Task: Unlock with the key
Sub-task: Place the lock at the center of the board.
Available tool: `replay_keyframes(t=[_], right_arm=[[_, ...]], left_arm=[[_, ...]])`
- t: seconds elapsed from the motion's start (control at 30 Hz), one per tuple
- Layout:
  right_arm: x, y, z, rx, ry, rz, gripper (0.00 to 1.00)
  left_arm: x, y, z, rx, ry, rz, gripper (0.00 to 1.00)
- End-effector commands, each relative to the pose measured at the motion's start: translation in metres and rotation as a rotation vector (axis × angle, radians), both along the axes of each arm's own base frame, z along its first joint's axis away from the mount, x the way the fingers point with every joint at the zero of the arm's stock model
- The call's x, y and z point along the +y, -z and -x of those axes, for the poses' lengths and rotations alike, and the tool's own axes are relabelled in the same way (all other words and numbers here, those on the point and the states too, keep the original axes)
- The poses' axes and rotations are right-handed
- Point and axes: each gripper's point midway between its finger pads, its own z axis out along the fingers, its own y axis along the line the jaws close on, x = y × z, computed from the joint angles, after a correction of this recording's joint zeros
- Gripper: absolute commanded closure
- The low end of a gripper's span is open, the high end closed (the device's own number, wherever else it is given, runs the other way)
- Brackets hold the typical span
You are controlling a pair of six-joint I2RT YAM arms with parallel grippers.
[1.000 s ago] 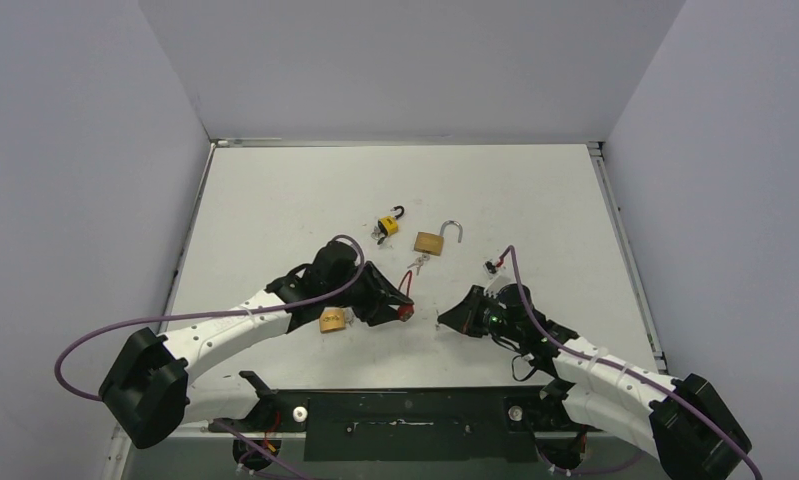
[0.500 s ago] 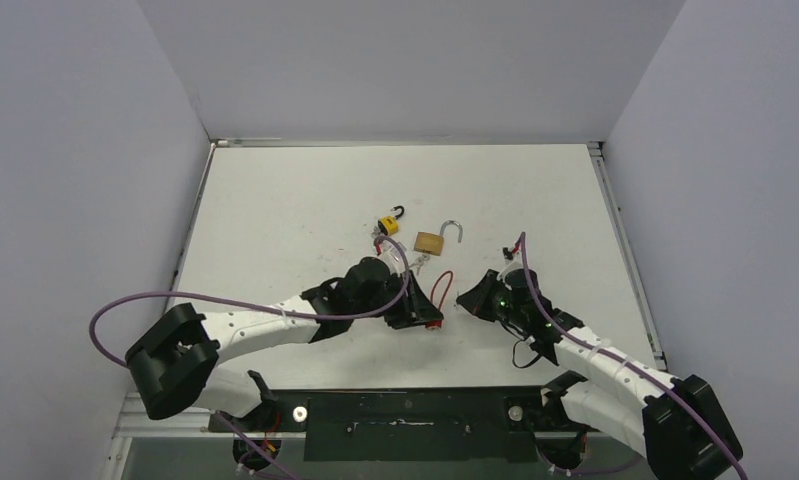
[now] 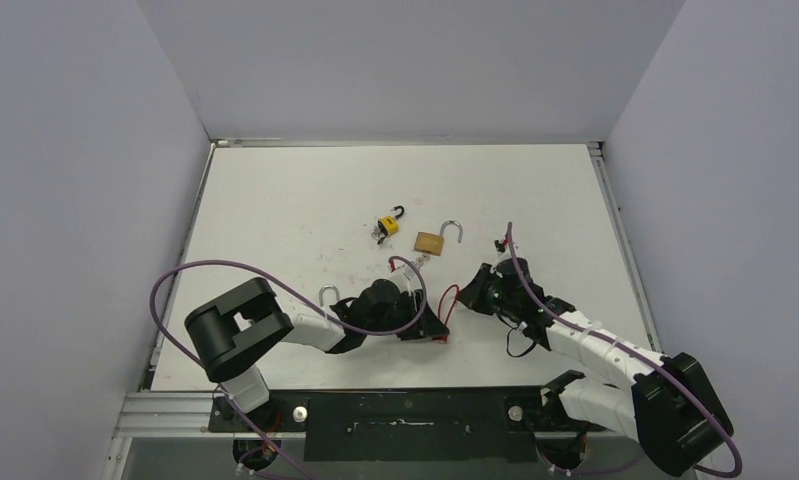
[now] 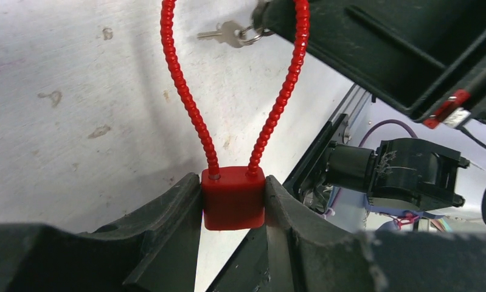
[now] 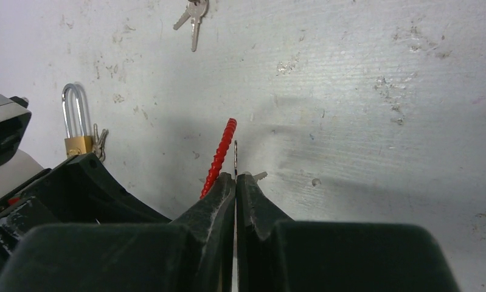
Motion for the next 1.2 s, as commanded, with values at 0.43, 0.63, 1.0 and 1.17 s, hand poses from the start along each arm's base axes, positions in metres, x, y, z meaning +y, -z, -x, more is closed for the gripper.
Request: replay_keyframes(t=[0.43, 0.63, 1.0, 1.17], right_arm=[[0.03, -0.01, 0.003, 0.015, -0.047, -0.053, 1.0], [0.037, -0.008, 0.007, 0.022, -0.053, -0.056, 1.0], [-0.042, -0.016, -0.013, -0.029, 0.21, 0.172, 1.0], [-0.063, -0.011, -0.009, -0.02, 0.265, 0.175, 1.0]], left_arm=[[-0.023, -0.018, -0.007, -0.091, 0.069, 0.098, 0.33], [-0.013, 0.002, -0.014, -0.061, 0.018, -0.032, 0.29], [0.009, -0.035, -0.055, -0.092, -0.21, -0.326, 0.43], [0.015, -0.005, -0.065, -0.021, -0.3, -0.479, 0.52]])
